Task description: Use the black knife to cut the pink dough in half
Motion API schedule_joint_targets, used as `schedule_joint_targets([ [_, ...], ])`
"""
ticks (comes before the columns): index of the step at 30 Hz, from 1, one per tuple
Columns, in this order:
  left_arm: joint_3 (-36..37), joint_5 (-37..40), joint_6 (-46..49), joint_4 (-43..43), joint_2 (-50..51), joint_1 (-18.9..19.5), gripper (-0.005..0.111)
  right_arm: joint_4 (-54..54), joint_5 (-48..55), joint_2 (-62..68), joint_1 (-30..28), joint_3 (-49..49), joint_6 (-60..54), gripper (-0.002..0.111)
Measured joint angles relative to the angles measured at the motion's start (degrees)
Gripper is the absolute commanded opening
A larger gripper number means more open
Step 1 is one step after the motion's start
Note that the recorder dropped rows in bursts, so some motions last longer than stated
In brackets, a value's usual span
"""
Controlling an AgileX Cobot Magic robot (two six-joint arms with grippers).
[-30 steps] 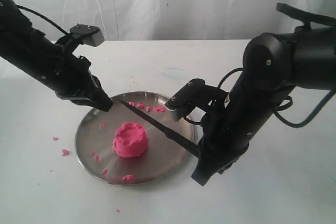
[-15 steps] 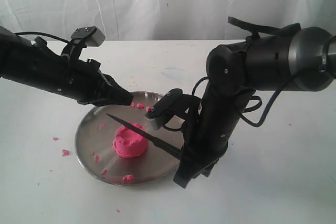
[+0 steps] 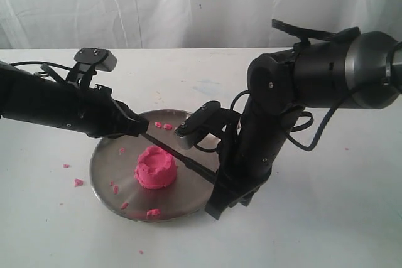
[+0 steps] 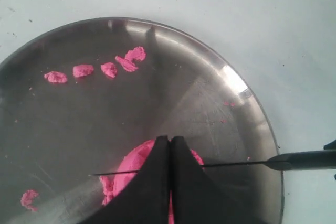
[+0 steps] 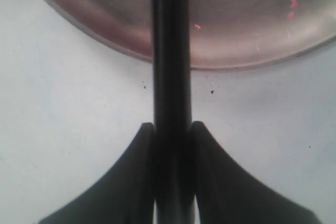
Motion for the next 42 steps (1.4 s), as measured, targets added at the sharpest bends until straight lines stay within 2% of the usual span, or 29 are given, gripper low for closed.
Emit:
schedule_joint_targets([
  [10,0.3,2.5,4.9,-6.7,2.9,0.0,0.0,0.3,-1.7,0.0,0.0,0.0,0.0,0.0],
  [19,0.3,-0.6,5.2,-6.9,4.6,0.0,0.0,0.3,-2.4,0.0,0.0,0.0,0.0,0.0],
  [36,0.5,-1.1,5.2,-6.9,4.6,0.0,0.0,1.6,-2.3,0.0,0.0,0.0,0.4,0.0],
  [42,1.8,-4.1,5.2,-6.9,4.6,0.0,0.0,1.6,-2.0,0.0,0.0,0.0,0.4,0.0],
])
